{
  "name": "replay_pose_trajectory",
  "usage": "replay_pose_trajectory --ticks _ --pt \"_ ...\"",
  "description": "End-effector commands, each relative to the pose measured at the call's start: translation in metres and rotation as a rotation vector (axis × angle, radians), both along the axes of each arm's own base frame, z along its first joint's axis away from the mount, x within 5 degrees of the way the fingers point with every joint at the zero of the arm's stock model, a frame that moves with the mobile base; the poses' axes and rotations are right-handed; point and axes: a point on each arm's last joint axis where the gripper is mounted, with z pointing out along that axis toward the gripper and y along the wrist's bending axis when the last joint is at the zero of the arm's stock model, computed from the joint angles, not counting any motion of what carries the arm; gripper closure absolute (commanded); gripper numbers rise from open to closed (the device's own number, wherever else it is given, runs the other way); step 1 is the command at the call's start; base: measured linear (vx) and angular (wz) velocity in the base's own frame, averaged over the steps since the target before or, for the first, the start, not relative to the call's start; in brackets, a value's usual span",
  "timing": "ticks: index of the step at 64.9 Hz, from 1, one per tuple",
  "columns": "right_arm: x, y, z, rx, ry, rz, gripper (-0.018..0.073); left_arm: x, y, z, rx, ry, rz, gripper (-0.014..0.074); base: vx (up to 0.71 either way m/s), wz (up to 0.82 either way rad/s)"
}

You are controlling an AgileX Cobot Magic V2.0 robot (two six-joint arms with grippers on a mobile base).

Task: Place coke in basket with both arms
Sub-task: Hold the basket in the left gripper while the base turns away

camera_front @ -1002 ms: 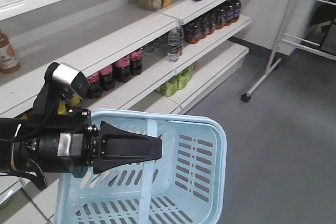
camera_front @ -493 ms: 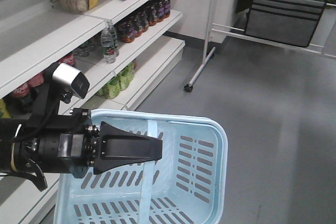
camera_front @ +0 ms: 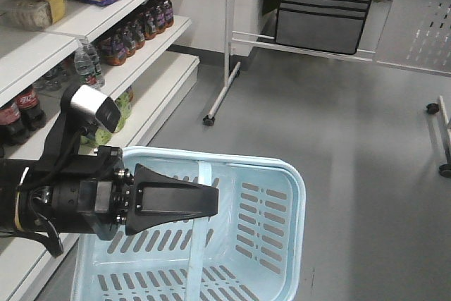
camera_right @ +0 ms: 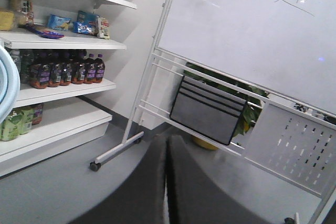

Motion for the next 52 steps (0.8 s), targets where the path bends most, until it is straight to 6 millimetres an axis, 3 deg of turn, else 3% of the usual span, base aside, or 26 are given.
replay_pose_trajectory --ticks 1,52 --pt "-0.0007 -0.0006 0.0026 -0.007 -0.071 -0.01 0.0568 -0.0178 0.0007 0.0276 -0.179 -0.025 -0.15 0.0604 0.12 -0.27" --pt "-0.0007 -0.0006 0.0026 -0.007 -0.071 -0.01 0.0568 -0.0178 0.0007 0.0276 -0.179 -0.025 -0.15 0.0604 0.2 -0.19"
